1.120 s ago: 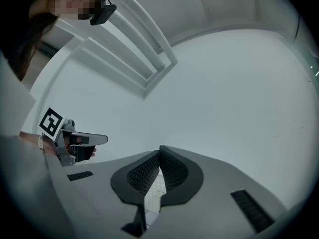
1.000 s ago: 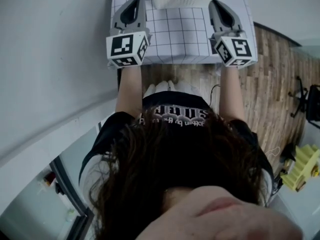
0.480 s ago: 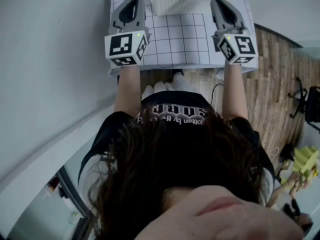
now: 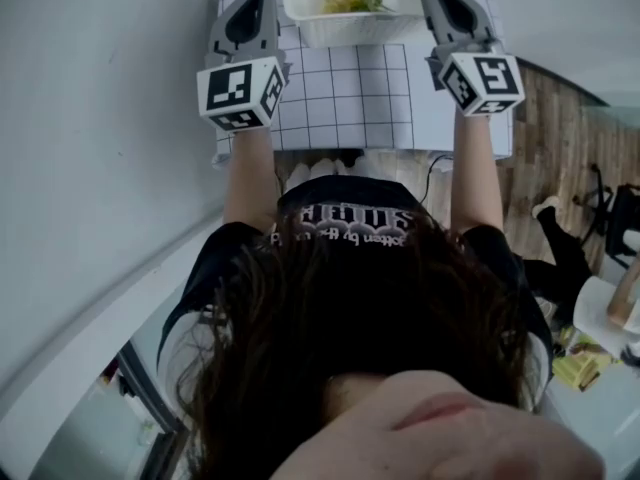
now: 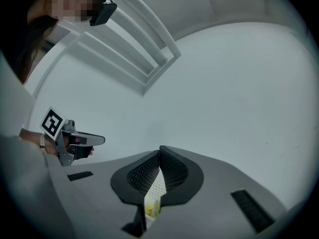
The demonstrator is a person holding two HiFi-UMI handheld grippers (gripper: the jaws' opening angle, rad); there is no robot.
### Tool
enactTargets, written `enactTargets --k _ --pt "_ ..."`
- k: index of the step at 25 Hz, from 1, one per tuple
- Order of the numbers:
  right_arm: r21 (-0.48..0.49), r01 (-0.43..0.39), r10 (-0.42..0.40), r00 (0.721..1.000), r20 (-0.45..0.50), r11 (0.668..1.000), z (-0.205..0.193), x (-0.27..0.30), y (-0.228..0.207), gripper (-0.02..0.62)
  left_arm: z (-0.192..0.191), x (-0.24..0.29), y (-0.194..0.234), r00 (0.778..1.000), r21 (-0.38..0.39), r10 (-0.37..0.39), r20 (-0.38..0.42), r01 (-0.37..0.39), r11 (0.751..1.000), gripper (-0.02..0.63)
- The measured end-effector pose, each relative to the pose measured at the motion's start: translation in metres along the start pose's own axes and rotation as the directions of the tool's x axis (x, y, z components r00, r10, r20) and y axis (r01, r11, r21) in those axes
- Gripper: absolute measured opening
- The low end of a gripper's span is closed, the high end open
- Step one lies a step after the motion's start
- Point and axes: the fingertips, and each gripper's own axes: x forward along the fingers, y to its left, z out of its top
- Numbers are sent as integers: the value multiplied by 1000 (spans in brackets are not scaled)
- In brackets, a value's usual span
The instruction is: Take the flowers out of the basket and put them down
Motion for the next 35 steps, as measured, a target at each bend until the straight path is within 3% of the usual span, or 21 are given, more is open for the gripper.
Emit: enactTargets --k 11,21,29,35 --pt "-32 -131 129 990 -54 991 9 47 -19 23 9 23 6 999 16 37 8 -37 999 2" --pt "-64 -193 182 972 -149 979 -4 82 -46 23 14 39 11 998 33 59 4 -60 998 3" --pt "-26 -213 205 964 -171 977 -18 90 -60 23 14 57 8 998 29 67 -4 -67 997 2" --pt "-16 -274 264 939 -222 962 -33 102 -66 25 12 65 10 997 26 77 -8 -76 997 2"
